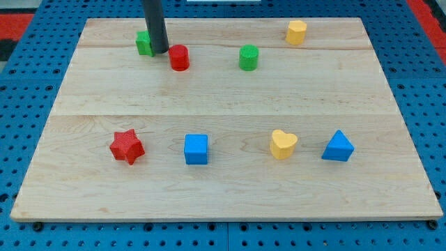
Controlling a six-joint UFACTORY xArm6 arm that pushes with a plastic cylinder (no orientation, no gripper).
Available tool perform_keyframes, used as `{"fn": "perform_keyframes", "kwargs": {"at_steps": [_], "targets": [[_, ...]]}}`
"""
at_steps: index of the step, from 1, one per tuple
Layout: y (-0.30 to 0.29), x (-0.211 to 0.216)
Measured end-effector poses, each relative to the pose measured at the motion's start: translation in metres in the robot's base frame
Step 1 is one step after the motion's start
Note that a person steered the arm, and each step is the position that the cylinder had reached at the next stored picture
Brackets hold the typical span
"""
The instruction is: Push the red circle and green star to the top side
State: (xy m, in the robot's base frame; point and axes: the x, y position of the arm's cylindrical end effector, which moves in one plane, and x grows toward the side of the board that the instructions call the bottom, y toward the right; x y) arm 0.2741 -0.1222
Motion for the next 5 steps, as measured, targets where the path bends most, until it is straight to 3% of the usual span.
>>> {"fn": "perform_keyframes", "kwargs": {"at_steps": [2,5], "targets": [[-0.019,-0.015],[0.147,-0.012]]}}
